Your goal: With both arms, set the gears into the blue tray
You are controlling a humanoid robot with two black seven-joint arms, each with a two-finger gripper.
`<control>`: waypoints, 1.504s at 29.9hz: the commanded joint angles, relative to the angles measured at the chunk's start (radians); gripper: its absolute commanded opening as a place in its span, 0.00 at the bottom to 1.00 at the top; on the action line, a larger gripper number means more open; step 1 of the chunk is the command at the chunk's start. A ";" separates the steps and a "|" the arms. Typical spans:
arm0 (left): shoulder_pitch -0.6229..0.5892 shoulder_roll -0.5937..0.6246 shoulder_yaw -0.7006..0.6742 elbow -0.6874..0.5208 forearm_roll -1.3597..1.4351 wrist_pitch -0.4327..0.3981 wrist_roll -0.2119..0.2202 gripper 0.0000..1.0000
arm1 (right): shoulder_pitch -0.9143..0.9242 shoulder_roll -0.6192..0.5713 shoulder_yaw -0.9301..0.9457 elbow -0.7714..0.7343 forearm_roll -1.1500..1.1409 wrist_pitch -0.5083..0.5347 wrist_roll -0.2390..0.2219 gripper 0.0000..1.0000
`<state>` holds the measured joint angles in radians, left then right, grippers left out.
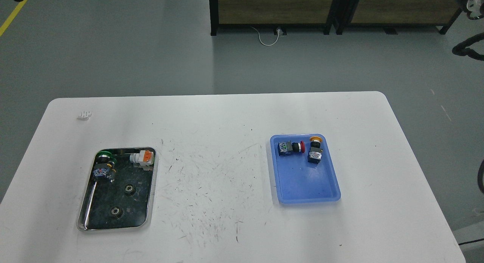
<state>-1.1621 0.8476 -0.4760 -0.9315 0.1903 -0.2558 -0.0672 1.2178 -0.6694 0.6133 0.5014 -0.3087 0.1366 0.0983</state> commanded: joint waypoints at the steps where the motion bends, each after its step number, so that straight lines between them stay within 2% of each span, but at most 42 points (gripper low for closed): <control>1: 0.065 0.010 0.013 -0.023 0.038 -0.082 -0.042 0.99 | -0.006 -0.024 -0.026 0.038 0.000 -0.003 -0.012 0.99; 3: 0.110 0.005 0.019 -0.036 0.082 -0.082 -0.049 0.99 | -0.006 -0.024 -0.041 0.042 0.000 -0.002 -0.015 0.99; 7: 0.212 0.005 0.019 -0.134 0.196 -0.082 -0.092 0.98 | 0.000 -0.018 -0.047 0.034 -0.001 -0.006 -0.020 0.99; 12: 0.361 0.007 0.019 -0.242 0.287 -0.077 -0.097 0.99 | 0.032 -0.018 -0.086 0.016 -0.001 -0.008 -0.022 0.99; 23: 0.639 -0.019 0.014 -0.314 0.420 0.016 -0.125 0.98 | 0.037 -0.018 -0.103 0.002 -0.003 -0.017 -0.022 0.99; 31: 0.768 -0.038 0.016 -0.343 0.440 0.058 -0.134 0.98 | 0.046 0.016 -0.122 -0.038 -0.012 -0.017 -0.022 0.99; 39: 0.844 -0.105 0.023 -0.343 0.448 0.180 -0.132 0.98 | 0.046 0.042 -0.124 -0.058 -0.015 -0.025 -0.022 0.99; 45: 0.848 -0.116 0.073 -0.337 0.448 0.251 -0.128 0.98 | 0.045 0.050 -0.126 -0.073 -0.020 -0.025 -0.022 0.99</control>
<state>-0.3153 0.7358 -0.4288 -1.2721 0.6382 -0.0356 -0.1942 1.2638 -0.6229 0.4879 0.4328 -0.3269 0.1120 0.0766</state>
